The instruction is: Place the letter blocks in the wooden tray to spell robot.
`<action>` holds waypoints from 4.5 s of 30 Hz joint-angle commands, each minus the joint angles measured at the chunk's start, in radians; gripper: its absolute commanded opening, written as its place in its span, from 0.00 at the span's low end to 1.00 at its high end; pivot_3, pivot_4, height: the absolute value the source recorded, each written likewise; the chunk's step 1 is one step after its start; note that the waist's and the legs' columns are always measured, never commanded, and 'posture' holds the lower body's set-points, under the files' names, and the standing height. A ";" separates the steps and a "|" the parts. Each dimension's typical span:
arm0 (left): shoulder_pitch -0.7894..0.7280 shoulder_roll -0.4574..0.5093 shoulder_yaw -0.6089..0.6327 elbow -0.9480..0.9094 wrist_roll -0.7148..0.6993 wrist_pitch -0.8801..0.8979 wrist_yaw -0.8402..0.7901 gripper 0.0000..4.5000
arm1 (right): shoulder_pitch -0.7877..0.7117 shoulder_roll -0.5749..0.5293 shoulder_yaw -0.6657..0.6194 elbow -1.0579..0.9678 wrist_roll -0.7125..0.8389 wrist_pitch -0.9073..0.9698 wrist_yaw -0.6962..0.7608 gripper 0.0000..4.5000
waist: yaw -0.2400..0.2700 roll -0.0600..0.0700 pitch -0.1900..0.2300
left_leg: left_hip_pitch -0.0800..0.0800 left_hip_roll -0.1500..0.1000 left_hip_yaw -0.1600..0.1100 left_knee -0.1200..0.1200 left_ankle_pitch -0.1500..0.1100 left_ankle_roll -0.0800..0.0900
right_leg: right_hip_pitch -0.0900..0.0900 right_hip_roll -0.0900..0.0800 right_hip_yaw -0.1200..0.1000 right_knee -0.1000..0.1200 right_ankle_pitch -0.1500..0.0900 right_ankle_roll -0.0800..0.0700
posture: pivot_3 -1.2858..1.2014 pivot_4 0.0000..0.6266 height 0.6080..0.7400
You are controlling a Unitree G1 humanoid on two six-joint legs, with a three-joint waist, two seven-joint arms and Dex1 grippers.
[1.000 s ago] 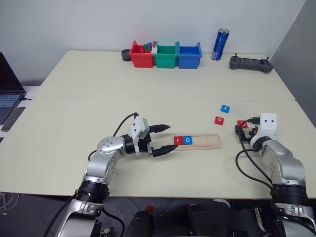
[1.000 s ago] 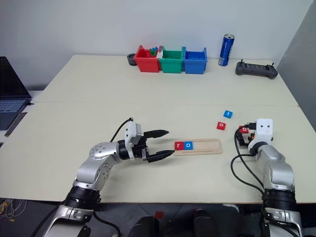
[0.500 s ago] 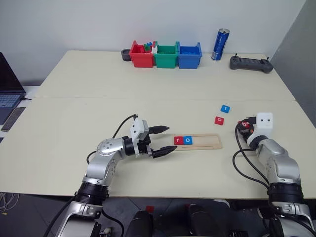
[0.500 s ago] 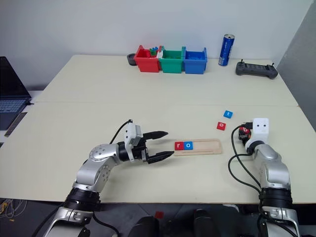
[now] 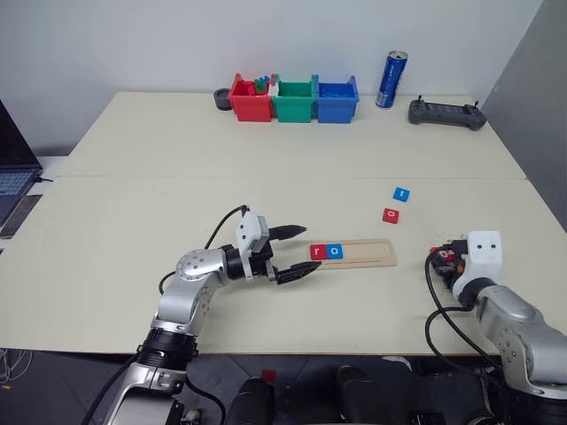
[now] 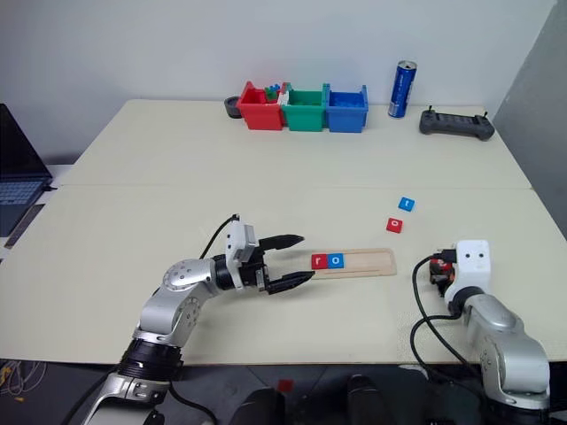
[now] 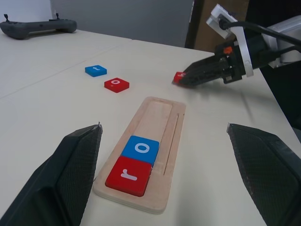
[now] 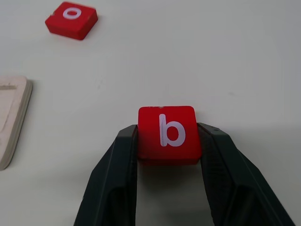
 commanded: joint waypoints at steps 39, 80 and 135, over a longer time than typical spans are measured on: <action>-0.088 -0.015 -0.014 0.103 -0.003 -0.090 -0.054 1.00 | -0.258 -0.530 0.227 0.846 -0.102 -0.933 1.053 0.99 | -0.002 -0.001 0.001 | 0.001 -0.001 0.001 0.001 0.000 0.000 | 0.001 -0.001 0.001 -0.001 0.000 0.000 | 0.52 0.24 1.00; -0.059 0.009 -0.006 0.064 -0.005 -0.078 -0.038 1.00 | -0.430 -0.307 0.384 0.473 -0.043 -0.615 0.990 0.33 | 0.003 -0.001 0.001 | 0.000 -0.001 0.000 0.003 0.000 0.000 | 0.001 -0.001 0.000 -0.001 0.001 0.001 | 0.52 0.24 1.00; -0.026 0.025 -0.010 0.003 -0.007 -0.061 -0.015 1.00 | -0.601 -0.282 0.462 0.838 -0.180 -0.888 1.125 1.00 | -0.003 -0.001 0.001 | 0.000 -0.001 0.000 0.002 0.000 0.000 | 0.000 -0.001 -0.001 0.000 0.001 0.001 | 0.52 0.24 1.00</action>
